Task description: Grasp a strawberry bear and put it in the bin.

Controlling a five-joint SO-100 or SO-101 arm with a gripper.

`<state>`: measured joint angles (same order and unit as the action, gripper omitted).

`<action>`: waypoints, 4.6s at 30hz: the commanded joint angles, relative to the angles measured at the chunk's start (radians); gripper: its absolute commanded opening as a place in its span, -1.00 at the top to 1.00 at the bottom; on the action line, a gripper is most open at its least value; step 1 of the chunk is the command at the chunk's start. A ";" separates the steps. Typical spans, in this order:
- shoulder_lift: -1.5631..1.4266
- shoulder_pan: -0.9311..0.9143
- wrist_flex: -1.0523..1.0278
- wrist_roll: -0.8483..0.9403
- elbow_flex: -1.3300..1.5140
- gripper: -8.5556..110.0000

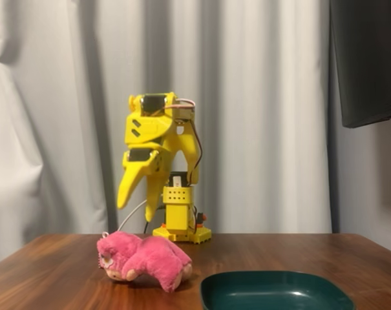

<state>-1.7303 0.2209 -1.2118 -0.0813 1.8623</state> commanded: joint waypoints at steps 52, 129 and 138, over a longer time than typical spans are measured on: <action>-0.057 0.006 0.339 0.060 0.454 0.44; 0.569 -0.497 0.457 0.077 -0.853 0.81; 0.667 -0.503 0.327 0.080 -1.015 0.66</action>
<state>-1.0769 -0.2991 -0.8145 -0.0092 0.9986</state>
